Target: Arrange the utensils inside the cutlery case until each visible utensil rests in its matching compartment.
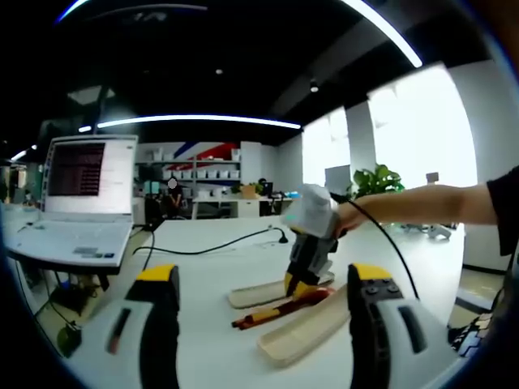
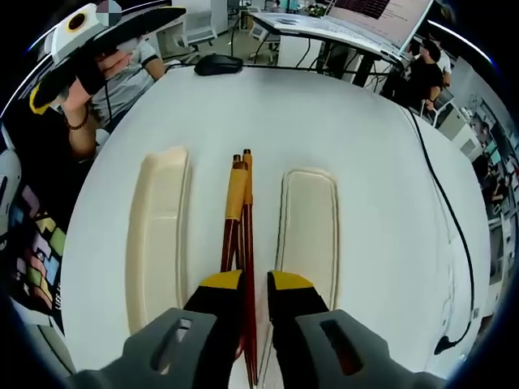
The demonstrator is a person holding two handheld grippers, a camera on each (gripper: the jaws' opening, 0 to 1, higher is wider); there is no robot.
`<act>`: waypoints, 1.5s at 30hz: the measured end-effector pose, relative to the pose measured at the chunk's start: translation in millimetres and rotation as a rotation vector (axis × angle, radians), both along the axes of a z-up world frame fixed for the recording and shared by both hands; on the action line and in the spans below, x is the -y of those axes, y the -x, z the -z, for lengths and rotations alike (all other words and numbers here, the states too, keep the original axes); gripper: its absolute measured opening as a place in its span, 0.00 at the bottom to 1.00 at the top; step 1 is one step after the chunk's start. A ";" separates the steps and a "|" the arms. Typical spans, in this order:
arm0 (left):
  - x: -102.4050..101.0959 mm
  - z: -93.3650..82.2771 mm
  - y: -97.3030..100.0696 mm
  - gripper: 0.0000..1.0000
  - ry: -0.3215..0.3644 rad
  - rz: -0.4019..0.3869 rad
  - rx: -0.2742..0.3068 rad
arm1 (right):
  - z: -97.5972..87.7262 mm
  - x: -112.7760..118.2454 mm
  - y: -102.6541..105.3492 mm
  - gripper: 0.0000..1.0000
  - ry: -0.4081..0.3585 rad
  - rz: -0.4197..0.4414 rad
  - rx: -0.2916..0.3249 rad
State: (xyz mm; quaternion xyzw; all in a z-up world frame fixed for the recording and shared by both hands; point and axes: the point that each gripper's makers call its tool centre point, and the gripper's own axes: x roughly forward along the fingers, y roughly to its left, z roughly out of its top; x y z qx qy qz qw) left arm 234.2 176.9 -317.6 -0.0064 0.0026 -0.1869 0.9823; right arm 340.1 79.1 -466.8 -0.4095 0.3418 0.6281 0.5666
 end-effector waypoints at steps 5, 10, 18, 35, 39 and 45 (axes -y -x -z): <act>0.0 0.8 -0.3 0.90 -0.002 0.000 -0.003 | 0.2 -2.0 0.8 0.12 0.009 -0.012 0.002; 0.1 0.7 -0.7 0.90 0.000 0.000 -0.002 | 0.7 -2.9 0.5 0.13 0.017 -0.011 0.001; 2.7 1.4 0.0 0.90 -0.007 0.007 -0.005 | 1.7 -6.6 2.6 0.12 0.071 -0.045 0.008; -0.5 -2.1 2.5 0.90 0.015 0.014 0.006 | 2.8 -0.7 13.3 0.08 0.151 -0.001 -0.061; -0.4 -3.1 2.8 0.90 0.016 0.015 0.009 | 2.9 0.9 14.8 0.14 0.160 -0.005 -0.069; -0.5 -2.4 2.7 0.90 0.014 0.015 0.007 | 9.6 8.3 8.3 0.15 0.195 0.016 -0.040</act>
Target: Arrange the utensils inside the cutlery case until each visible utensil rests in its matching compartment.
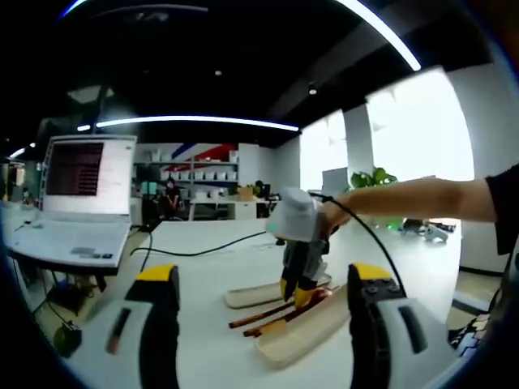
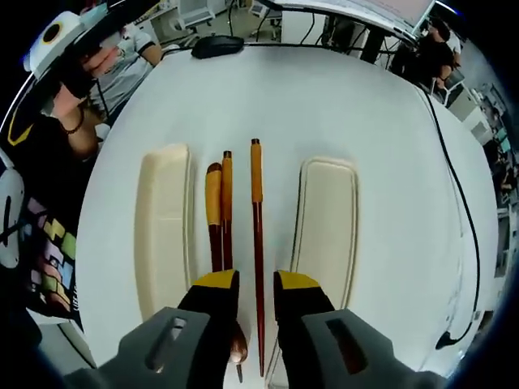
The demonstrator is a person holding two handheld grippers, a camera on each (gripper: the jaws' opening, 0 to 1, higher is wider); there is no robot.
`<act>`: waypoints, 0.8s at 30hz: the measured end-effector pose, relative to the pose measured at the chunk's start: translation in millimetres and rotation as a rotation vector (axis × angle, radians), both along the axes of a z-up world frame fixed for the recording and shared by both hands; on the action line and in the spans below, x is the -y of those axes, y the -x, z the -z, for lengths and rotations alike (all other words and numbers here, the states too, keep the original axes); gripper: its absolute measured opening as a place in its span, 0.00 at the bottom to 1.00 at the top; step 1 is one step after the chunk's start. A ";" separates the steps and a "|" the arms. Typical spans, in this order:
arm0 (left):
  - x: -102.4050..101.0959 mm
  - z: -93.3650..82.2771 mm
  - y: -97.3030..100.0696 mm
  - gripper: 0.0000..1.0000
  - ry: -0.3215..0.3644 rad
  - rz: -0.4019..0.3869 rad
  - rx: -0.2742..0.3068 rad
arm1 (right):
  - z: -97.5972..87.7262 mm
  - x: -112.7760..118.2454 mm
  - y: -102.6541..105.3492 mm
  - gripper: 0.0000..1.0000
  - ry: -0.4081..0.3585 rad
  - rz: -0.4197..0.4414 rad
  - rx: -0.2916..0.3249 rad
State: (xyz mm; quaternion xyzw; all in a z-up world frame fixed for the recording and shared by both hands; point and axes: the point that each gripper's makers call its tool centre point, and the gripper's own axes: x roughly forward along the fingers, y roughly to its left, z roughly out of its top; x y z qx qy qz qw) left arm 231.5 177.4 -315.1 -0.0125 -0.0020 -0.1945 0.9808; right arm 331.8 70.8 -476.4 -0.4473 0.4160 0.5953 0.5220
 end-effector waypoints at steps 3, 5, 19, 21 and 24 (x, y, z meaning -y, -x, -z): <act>0.0 0.0 0.1 0.90 -0.001 0.000 0.000 | -2.1 -3.0 -0.8 0.13 -0.024 0.004 -0.013; -0.2 0.1 0.1 0.90 0.000 0.000 0.001 | -2.0 -2.6 -0.9 0.13 -0.025 -0.007 -0.008; -0.3 1.9 -0.7 0.90 -0.005 -0.004 -0.005 | -0.8 -4.5 0.2 0.13 0.043 -0.066 0.054; -0.2 2.4 -1.1 0.90 -0.006 -0.004 -0.007 | -0.8 -4.9 1.1 0.12 0.054 -0.126 0.067; -0.3 2.9 -1.3 0.90 -0.009 -0.003 -0.010 | -0.9 -5.5 1.6 0.11 0.076 -0.166 0.071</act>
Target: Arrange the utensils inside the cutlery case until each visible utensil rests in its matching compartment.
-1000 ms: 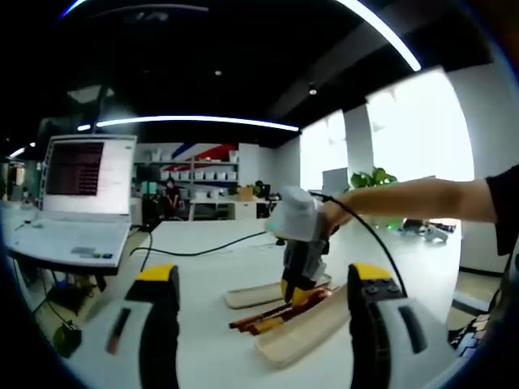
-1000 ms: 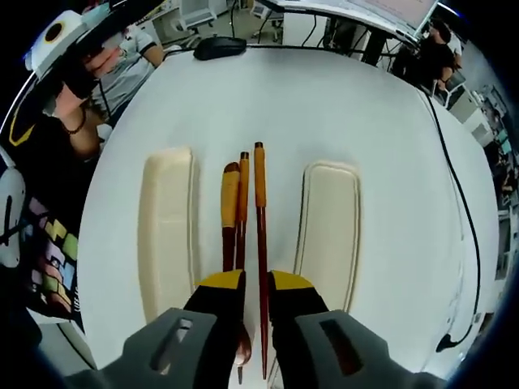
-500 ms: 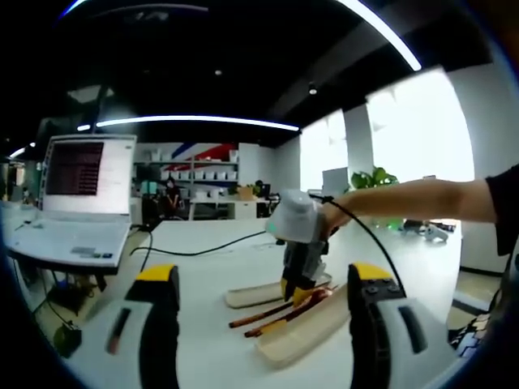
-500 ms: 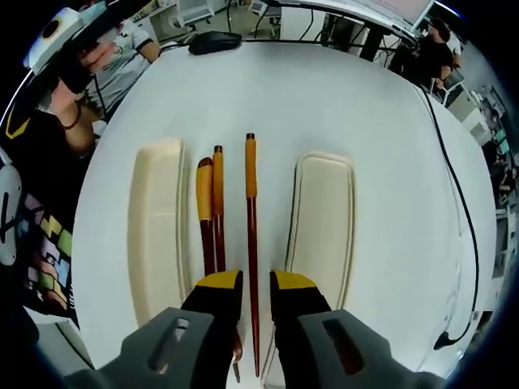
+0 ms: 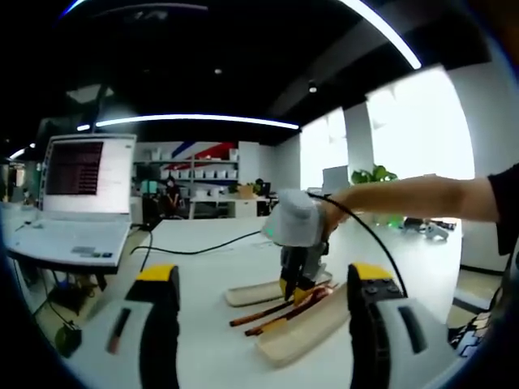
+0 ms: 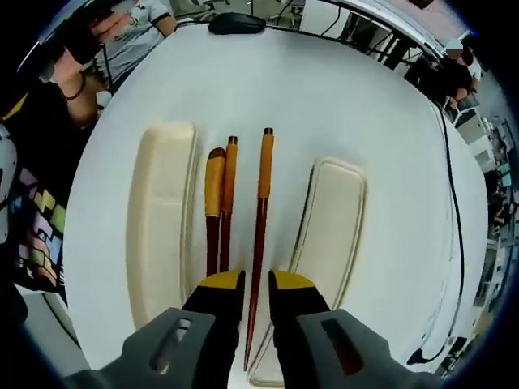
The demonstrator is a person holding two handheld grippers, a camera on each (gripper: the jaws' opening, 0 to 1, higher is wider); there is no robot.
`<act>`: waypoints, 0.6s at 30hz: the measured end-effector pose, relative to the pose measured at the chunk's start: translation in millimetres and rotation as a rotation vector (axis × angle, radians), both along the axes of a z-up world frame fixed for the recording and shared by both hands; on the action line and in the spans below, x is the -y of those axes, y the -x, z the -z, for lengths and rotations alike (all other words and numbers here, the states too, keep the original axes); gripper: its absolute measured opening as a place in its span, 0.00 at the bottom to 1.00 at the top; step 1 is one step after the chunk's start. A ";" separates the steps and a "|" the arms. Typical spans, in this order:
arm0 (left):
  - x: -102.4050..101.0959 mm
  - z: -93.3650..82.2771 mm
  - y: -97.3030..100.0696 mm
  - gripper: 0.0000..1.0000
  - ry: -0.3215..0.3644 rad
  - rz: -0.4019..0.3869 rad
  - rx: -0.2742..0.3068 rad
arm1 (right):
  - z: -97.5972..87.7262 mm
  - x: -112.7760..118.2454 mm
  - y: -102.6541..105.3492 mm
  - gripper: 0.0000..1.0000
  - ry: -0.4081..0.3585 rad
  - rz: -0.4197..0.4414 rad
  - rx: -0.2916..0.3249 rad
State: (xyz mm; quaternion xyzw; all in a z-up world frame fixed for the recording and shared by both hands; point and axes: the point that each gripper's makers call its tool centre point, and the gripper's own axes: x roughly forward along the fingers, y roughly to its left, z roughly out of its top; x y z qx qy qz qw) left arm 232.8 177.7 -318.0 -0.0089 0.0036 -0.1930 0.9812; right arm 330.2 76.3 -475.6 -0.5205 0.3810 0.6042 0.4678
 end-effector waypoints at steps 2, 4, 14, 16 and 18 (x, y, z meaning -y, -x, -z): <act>-0.6 -0.5 0.4 0.90 0.003 -0.003 0.001 | 0.1 -0.9 -0.1 0.11 0.015 -0.008 0.005; -1.1 -1.2 1.0 0.90 0.006 -0.004 0.003 | -0.1 -0.9 -0.3 0.11 0.031 -0.017 0.010; -1.8 -0.5 -0.8 0.90 0.011 -0.005 0.001 | 0.0 -1.8 -1.7 0.15 0.100 -0.037 0.008; -1.6 0.5 -1.2 0.90 0.008 -0.005 -0.003 | -0.2 -1.4 -2.2 0.13 0.096 -0.025 0.016; -1.5 1.1 -1.3 0.90 0.006 -0.005 -0.005 | -0.2 0.2 0.3 0.11 0.089 -0.037 0.015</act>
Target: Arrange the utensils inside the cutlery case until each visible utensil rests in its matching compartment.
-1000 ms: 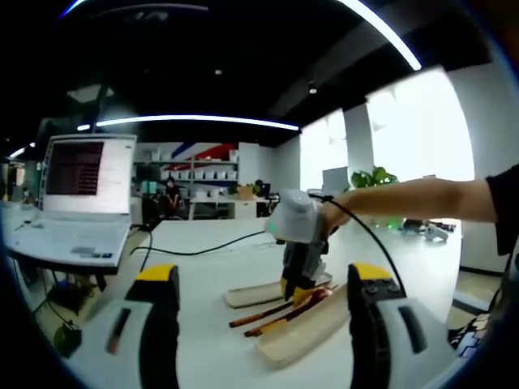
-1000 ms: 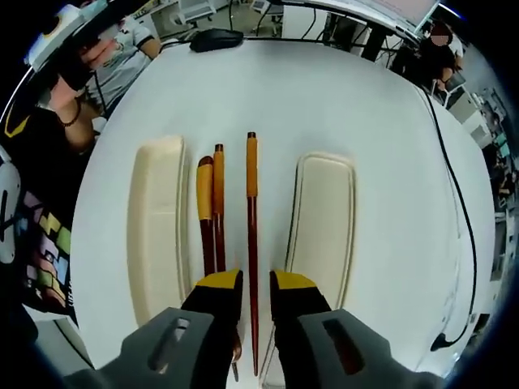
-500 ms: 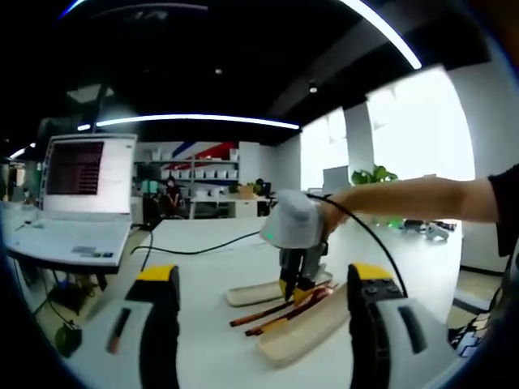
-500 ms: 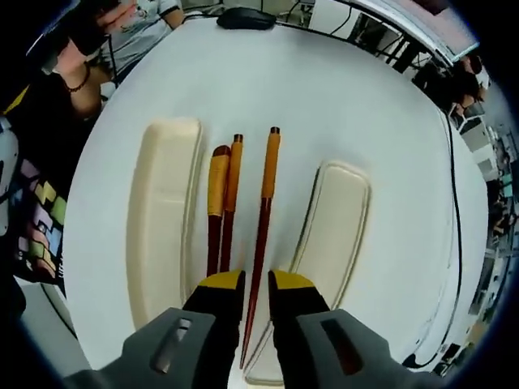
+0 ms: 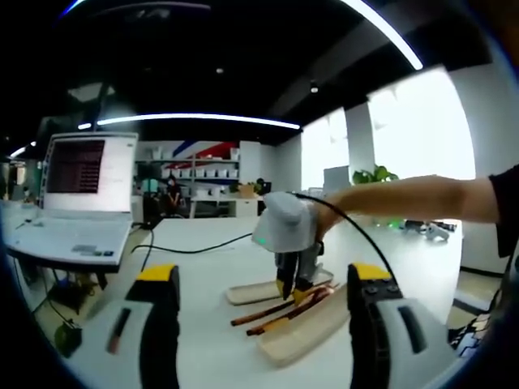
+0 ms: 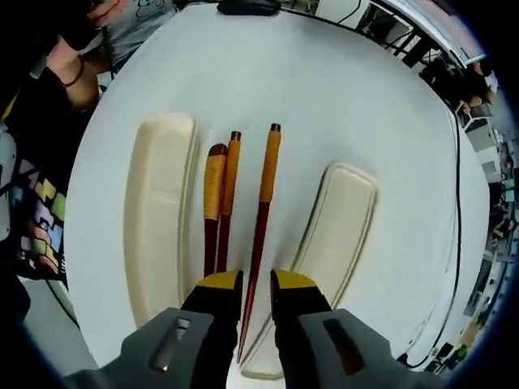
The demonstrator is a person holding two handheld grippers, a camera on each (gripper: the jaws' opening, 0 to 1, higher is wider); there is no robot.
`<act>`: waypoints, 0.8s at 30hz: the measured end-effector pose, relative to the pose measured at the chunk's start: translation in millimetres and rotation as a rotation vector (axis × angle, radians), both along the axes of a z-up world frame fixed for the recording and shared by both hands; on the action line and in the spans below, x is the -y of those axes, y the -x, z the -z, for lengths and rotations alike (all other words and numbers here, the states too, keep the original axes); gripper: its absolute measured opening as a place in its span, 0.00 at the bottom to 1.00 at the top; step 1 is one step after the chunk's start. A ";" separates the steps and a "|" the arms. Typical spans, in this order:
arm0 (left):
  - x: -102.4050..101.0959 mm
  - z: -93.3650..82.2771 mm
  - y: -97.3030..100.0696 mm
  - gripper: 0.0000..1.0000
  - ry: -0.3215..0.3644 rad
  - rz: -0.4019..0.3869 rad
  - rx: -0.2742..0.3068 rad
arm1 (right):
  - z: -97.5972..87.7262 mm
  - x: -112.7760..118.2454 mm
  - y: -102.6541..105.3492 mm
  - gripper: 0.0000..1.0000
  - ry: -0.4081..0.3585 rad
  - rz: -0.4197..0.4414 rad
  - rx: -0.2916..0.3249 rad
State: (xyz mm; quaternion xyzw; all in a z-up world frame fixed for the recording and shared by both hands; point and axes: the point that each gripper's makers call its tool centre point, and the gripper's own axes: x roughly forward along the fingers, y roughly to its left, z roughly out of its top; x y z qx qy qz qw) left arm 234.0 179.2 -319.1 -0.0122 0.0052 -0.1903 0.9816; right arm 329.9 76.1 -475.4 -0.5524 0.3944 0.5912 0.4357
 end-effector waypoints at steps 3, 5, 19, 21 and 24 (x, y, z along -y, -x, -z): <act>0.2 -0.8 0.7 0.90 0.002 0.000 0.002 | 0.5 1.4 1.5 0.04 -0.014 -0.011 -0.006; 0.0 -1.7 1.2 0.90 0.004 -0.002 0.006 | 0.9 1.8 1.6 0.03 -0.025 0.010 -0.003; -1.1 -2.9 1.0 0.89 0.004 -0.006 0.005 | 0.8 2.1 -1.4 0.01 -0.051 0.126 0.008; -1.1 -2.6 0.8 0.89 0.002 -0.005 0.005 | 0.6 2.1 -0.5 0.01 -0.051 0.138 0.007; -0.6 -1.0 0.2 0.89 -0.002 -0.004 0.000 | 0.5 2.8 0.4 0.01 -0.055 0.144 0.002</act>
